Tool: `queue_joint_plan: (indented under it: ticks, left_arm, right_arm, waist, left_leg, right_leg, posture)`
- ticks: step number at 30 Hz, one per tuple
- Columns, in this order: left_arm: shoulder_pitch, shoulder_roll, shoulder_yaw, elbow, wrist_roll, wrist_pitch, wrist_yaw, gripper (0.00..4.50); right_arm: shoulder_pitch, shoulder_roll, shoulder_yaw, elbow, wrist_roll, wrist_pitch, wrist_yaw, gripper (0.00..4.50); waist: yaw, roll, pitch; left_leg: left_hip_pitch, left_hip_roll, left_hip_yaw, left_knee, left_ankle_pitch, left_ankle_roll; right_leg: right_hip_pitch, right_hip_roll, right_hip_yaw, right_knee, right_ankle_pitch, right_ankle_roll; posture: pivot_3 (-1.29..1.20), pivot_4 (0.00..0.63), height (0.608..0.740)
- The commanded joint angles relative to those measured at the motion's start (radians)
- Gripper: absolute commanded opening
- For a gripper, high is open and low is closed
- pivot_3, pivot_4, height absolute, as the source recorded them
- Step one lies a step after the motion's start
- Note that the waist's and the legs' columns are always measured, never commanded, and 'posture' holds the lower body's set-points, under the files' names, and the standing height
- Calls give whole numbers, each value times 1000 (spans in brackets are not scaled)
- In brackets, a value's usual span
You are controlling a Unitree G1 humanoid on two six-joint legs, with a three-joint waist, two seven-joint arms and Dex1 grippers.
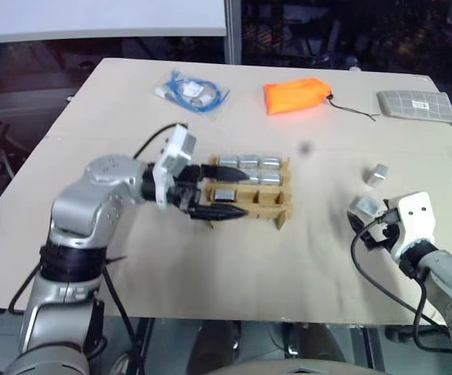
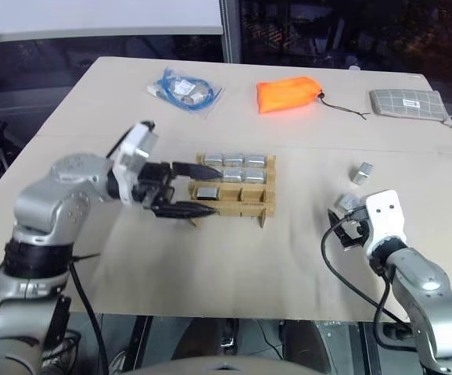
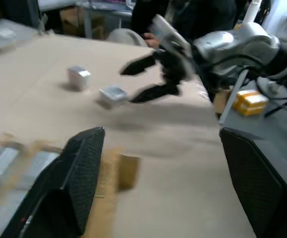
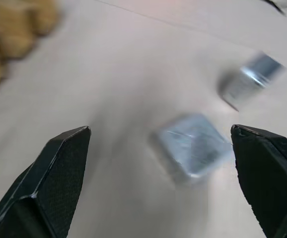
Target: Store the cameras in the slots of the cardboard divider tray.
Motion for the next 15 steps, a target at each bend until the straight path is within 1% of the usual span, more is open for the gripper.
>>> queue_joint_plan:
  ticks: [1, 7, 11, 15]
  left_arm:
    - [56, -15, 46, -109, -46, 16, 93, 3852]
    - [131, -33, 48, -161, -64, 1, 177, 3852]
    - [152, -32, 45, -177, -70, -7, 196, 3852]
    - [163, -28, 41, -174, -73, -20, 201, 3852]
  right_arm:
    - [-42, 50, -18, -5, -20, 56, -82, 4500]
    - [-129, 190, 19, 3, -77, 144, -227, 4500]
    - [-182, 224, 87, -6, -181, 258, -338, 4500]
    - [-226, 277, 92, 1, -215, 333, -380, 4500]
  waist:
    - [1, 0, 0]
    - [1, 1, 0]
    - [2, 1, 0]
    - [0, 1, 0]
  left_leg:
    - [0, 0, 0, 0, 0, 0]
    - [0, 0, 0, 0, 0, 0]
    - [0, 0, 1, 0, 1, -2]
    - [0, -1, 1, 0, 1, -2]
  right_leg:
    - [0, 0, 0, 0, 0, 0]
    - [0, 0, 0, 0, 0, 0]
    - [0, 0, 0, 0, 0, 0]
    - [0, 0, 0, 0, 0, 0]
  posture:
    - [0, 150, 740]
    - [0, 150, 740]
    - [0, 150, 740]
    - [0, 150, 740]
